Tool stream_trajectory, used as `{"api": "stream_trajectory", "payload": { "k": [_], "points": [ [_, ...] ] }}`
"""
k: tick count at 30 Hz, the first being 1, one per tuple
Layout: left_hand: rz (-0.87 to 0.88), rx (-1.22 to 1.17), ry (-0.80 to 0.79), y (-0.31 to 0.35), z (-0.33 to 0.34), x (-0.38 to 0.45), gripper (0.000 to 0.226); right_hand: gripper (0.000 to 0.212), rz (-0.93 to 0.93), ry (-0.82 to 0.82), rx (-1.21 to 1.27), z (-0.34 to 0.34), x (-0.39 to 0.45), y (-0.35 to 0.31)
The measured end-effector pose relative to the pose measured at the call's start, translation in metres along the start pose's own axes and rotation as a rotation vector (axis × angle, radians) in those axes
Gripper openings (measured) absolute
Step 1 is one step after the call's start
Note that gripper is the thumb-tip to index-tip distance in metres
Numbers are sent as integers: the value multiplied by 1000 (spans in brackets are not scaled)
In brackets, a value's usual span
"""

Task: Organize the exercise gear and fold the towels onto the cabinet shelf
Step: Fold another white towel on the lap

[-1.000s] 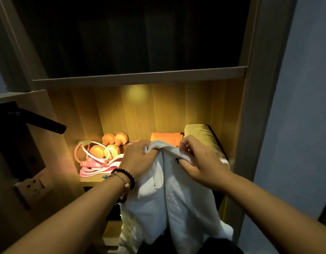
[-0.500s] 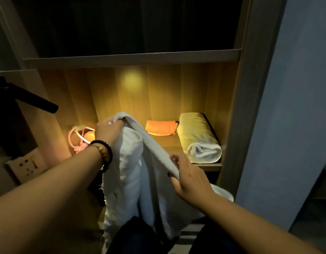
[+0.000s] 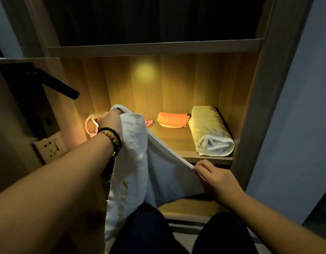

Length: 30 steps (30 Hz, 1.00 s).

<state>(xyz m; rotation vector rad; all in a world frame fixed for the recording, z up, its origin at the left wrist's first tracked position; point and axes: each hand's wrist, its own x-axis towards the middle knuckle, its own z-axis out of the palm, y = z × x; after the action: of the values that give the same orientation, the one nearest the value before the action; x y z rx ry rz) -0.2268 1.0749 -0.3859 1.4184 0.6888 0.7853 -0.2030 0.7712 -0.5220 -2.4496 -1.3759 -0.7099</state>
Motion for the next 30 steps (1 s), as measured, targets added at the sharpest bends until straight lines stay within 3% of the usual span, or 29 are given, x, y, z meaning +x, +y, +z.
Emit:
{"api": "stream_trajectory", "payload": {
  "k": [3,6,12,17,21,24,27,30],
  "points": [
    [-123,-179,-42,-3,1,-8,7,48,38,-55,72,5,-9,7],
    [-145,-211,-124,-3,7,-7,27,39,149,-128,204,21,-9,2],
    [-171,-208,-154,-2,6,0,34,34,195,-28,231,45,-12,-25],
    [-176,-183,-122,1,1,2,29,39,113,-143,369,62,-17,-55],
    [-180,-156,-125,5,9,-7,27,37,168,-16,512,68,-17,-74],
    [-183,-118,-134,6,23,-14,30,31,195,25,564,71,-20,-74],
    [-153,-75,-129,6,41,-20,9,18,243,10,609,72,-27,-61],
    [-110,-34,-111,3,54,-20,10,10,260,-105,595,67,-36,-34]
  ]
}}
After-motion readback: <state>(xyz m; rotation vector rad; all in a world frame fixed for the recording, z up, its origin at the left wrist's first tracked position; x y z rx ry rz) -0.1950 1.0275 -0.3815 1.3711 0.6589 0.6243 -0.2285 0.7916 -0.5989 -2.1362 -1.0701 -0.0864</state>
